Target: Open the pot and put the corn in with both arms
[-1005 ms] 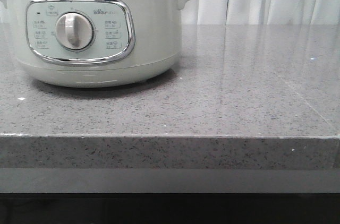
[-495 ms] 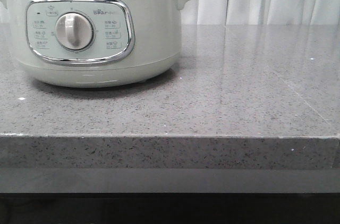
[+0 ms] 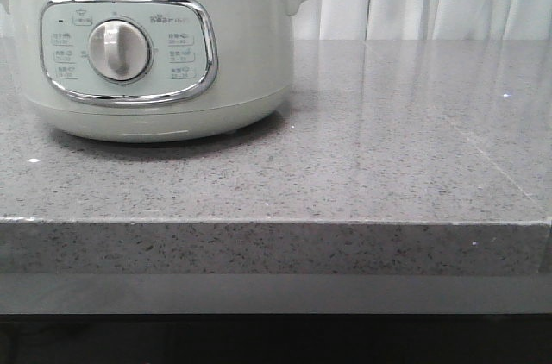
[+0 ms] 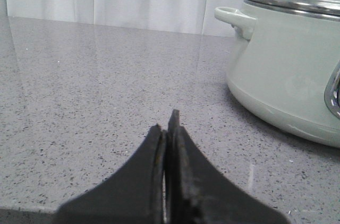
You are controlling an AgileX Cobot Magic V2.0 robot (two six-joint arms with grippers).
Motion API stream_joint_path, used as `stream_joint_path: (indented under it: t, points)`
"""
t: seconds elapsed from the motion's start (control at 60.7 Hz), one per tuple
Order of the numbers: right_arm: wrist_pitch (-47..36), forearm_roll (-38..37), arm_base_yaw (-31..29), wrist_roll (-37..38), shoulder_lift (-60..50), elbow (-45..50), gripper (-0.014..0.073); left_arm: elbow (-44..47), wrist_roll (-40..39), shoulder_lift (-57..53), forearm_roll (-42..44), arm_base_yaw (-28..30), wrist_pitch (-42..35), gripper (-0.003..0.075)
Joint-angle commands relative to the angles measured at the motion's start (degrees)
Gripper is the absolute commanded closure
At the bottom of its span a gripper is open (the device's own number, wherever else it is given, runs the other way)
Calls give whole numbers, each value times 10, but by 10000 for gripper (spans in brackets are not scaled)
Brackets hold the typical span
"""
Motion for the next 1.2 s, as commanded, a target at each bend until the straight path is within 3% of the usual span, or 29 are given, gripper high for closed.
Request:
stream_joint_path:
  t: [0.0,0.527,0.659,1.022,1.187]
  points:
    - [-52,-1,-2,-3,4,-14,662,-1,-1,-14,-5,1,-44,739]
    - [-55,-3,-2,-3,4,-14,662,-1,-1,-14,-5,1,-44,739]
    - [-74,-53,-8,4,3,16,662,-1,-1,-14,-5,1,-44,739]
    - [-131,-73,-173,74,-20,178,662,-1,-1,-14,-5,1,-44,739]
    - [-129,-73,-209,74,-61,204,662,-1,-1,-14,-5,1,-44,739]
